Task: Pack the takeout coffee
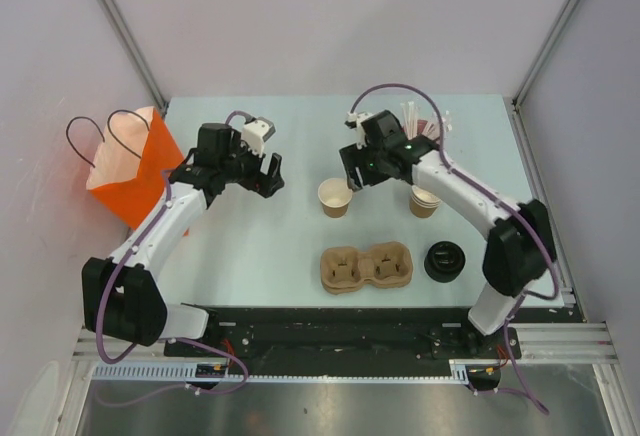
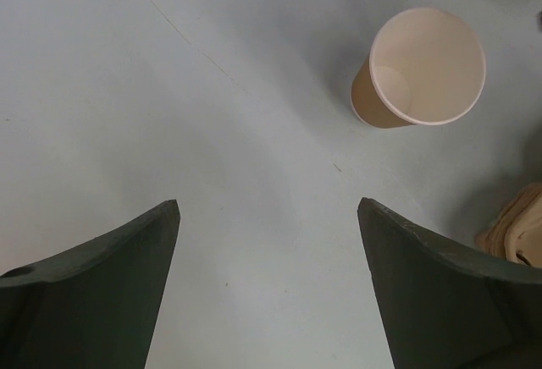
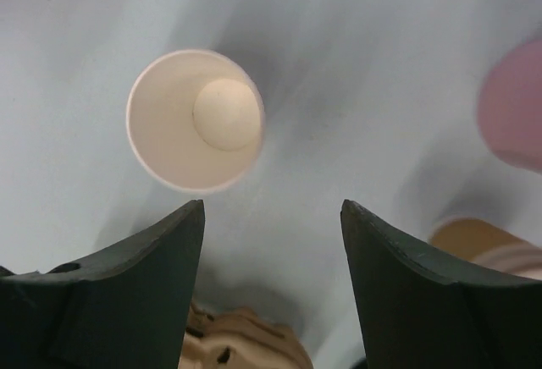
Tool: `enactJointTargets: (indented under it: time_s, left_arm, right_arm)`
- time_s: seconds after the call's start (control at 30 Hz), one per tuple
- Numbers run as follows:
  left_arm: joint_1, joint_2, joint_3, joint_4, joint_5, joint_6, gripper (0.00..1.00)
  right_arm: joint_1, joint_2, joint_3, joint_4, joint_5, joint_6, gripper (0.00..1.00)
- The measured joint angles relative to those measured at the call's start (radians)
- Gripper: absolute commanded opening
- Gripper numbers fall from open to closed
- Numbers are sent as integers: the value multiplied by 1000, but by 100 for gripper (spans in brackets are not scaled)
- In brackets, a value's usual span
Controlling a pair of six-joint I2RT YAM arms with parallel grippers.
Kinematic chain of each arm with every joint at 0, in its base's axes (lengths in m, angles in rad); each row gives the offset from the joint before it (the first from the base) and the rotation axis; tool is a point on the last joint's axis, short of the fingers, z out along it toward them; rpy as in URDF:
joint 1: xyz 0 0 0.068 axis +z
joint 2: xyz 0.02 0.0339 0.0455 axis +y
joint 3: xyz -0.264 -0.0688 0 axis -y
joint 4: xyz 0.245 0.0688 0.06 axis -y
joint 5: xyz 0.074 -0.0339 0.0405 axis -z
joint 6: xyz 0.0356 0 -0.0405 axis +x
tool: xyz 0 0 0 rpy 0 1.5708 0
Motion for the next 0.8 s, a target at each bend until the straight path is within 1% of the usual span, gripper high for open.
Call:
enactJointTargets:
  time_s: [0.03,0.13,0.17,0.27,0.33,0.43,0.5,0.6,0.73,0.8]
  left_arm:
    - [0,0,0,0,3,-2,90]
    - [-1,0,-2,0,18,-13,89]
    - [-1,0,-2,0,20,-18,88]
    - [-7,-2,-6,0,21,-29,83]
    - [-18,-3,-10,0,21,-41,80]
    - [-45,-3,-19,0,24,-58,78]
    - [-77,0,-24,-1,25,-68,77]
    - [-123,11,-24,-1,34,-78,78]
    - [-142,22,-24,-3,45,-80,77]
    - [-142,22,-24,-4,45,-80,77]
  right_arm:
    - [0,-42,1,-33,24,-10,72]
    - [0,-179,16,-141,128,-15,65]
    - [-2,-224,24,-187,166,3,61]
    - [-13,-326,8,-297,255,82,58]
    - [-20,-380,-55,-373,298,155,57]
    - [-23,-423,-193,-471,325,257,52]
    - [-23,-441,-288,-514,337,318,49]
    - [-24,-467,-366,-540,345,371,47]
    - [-45,-505,-425,-536,349,406,45]
    - [-63,-513,-456,-523,345,412,41]
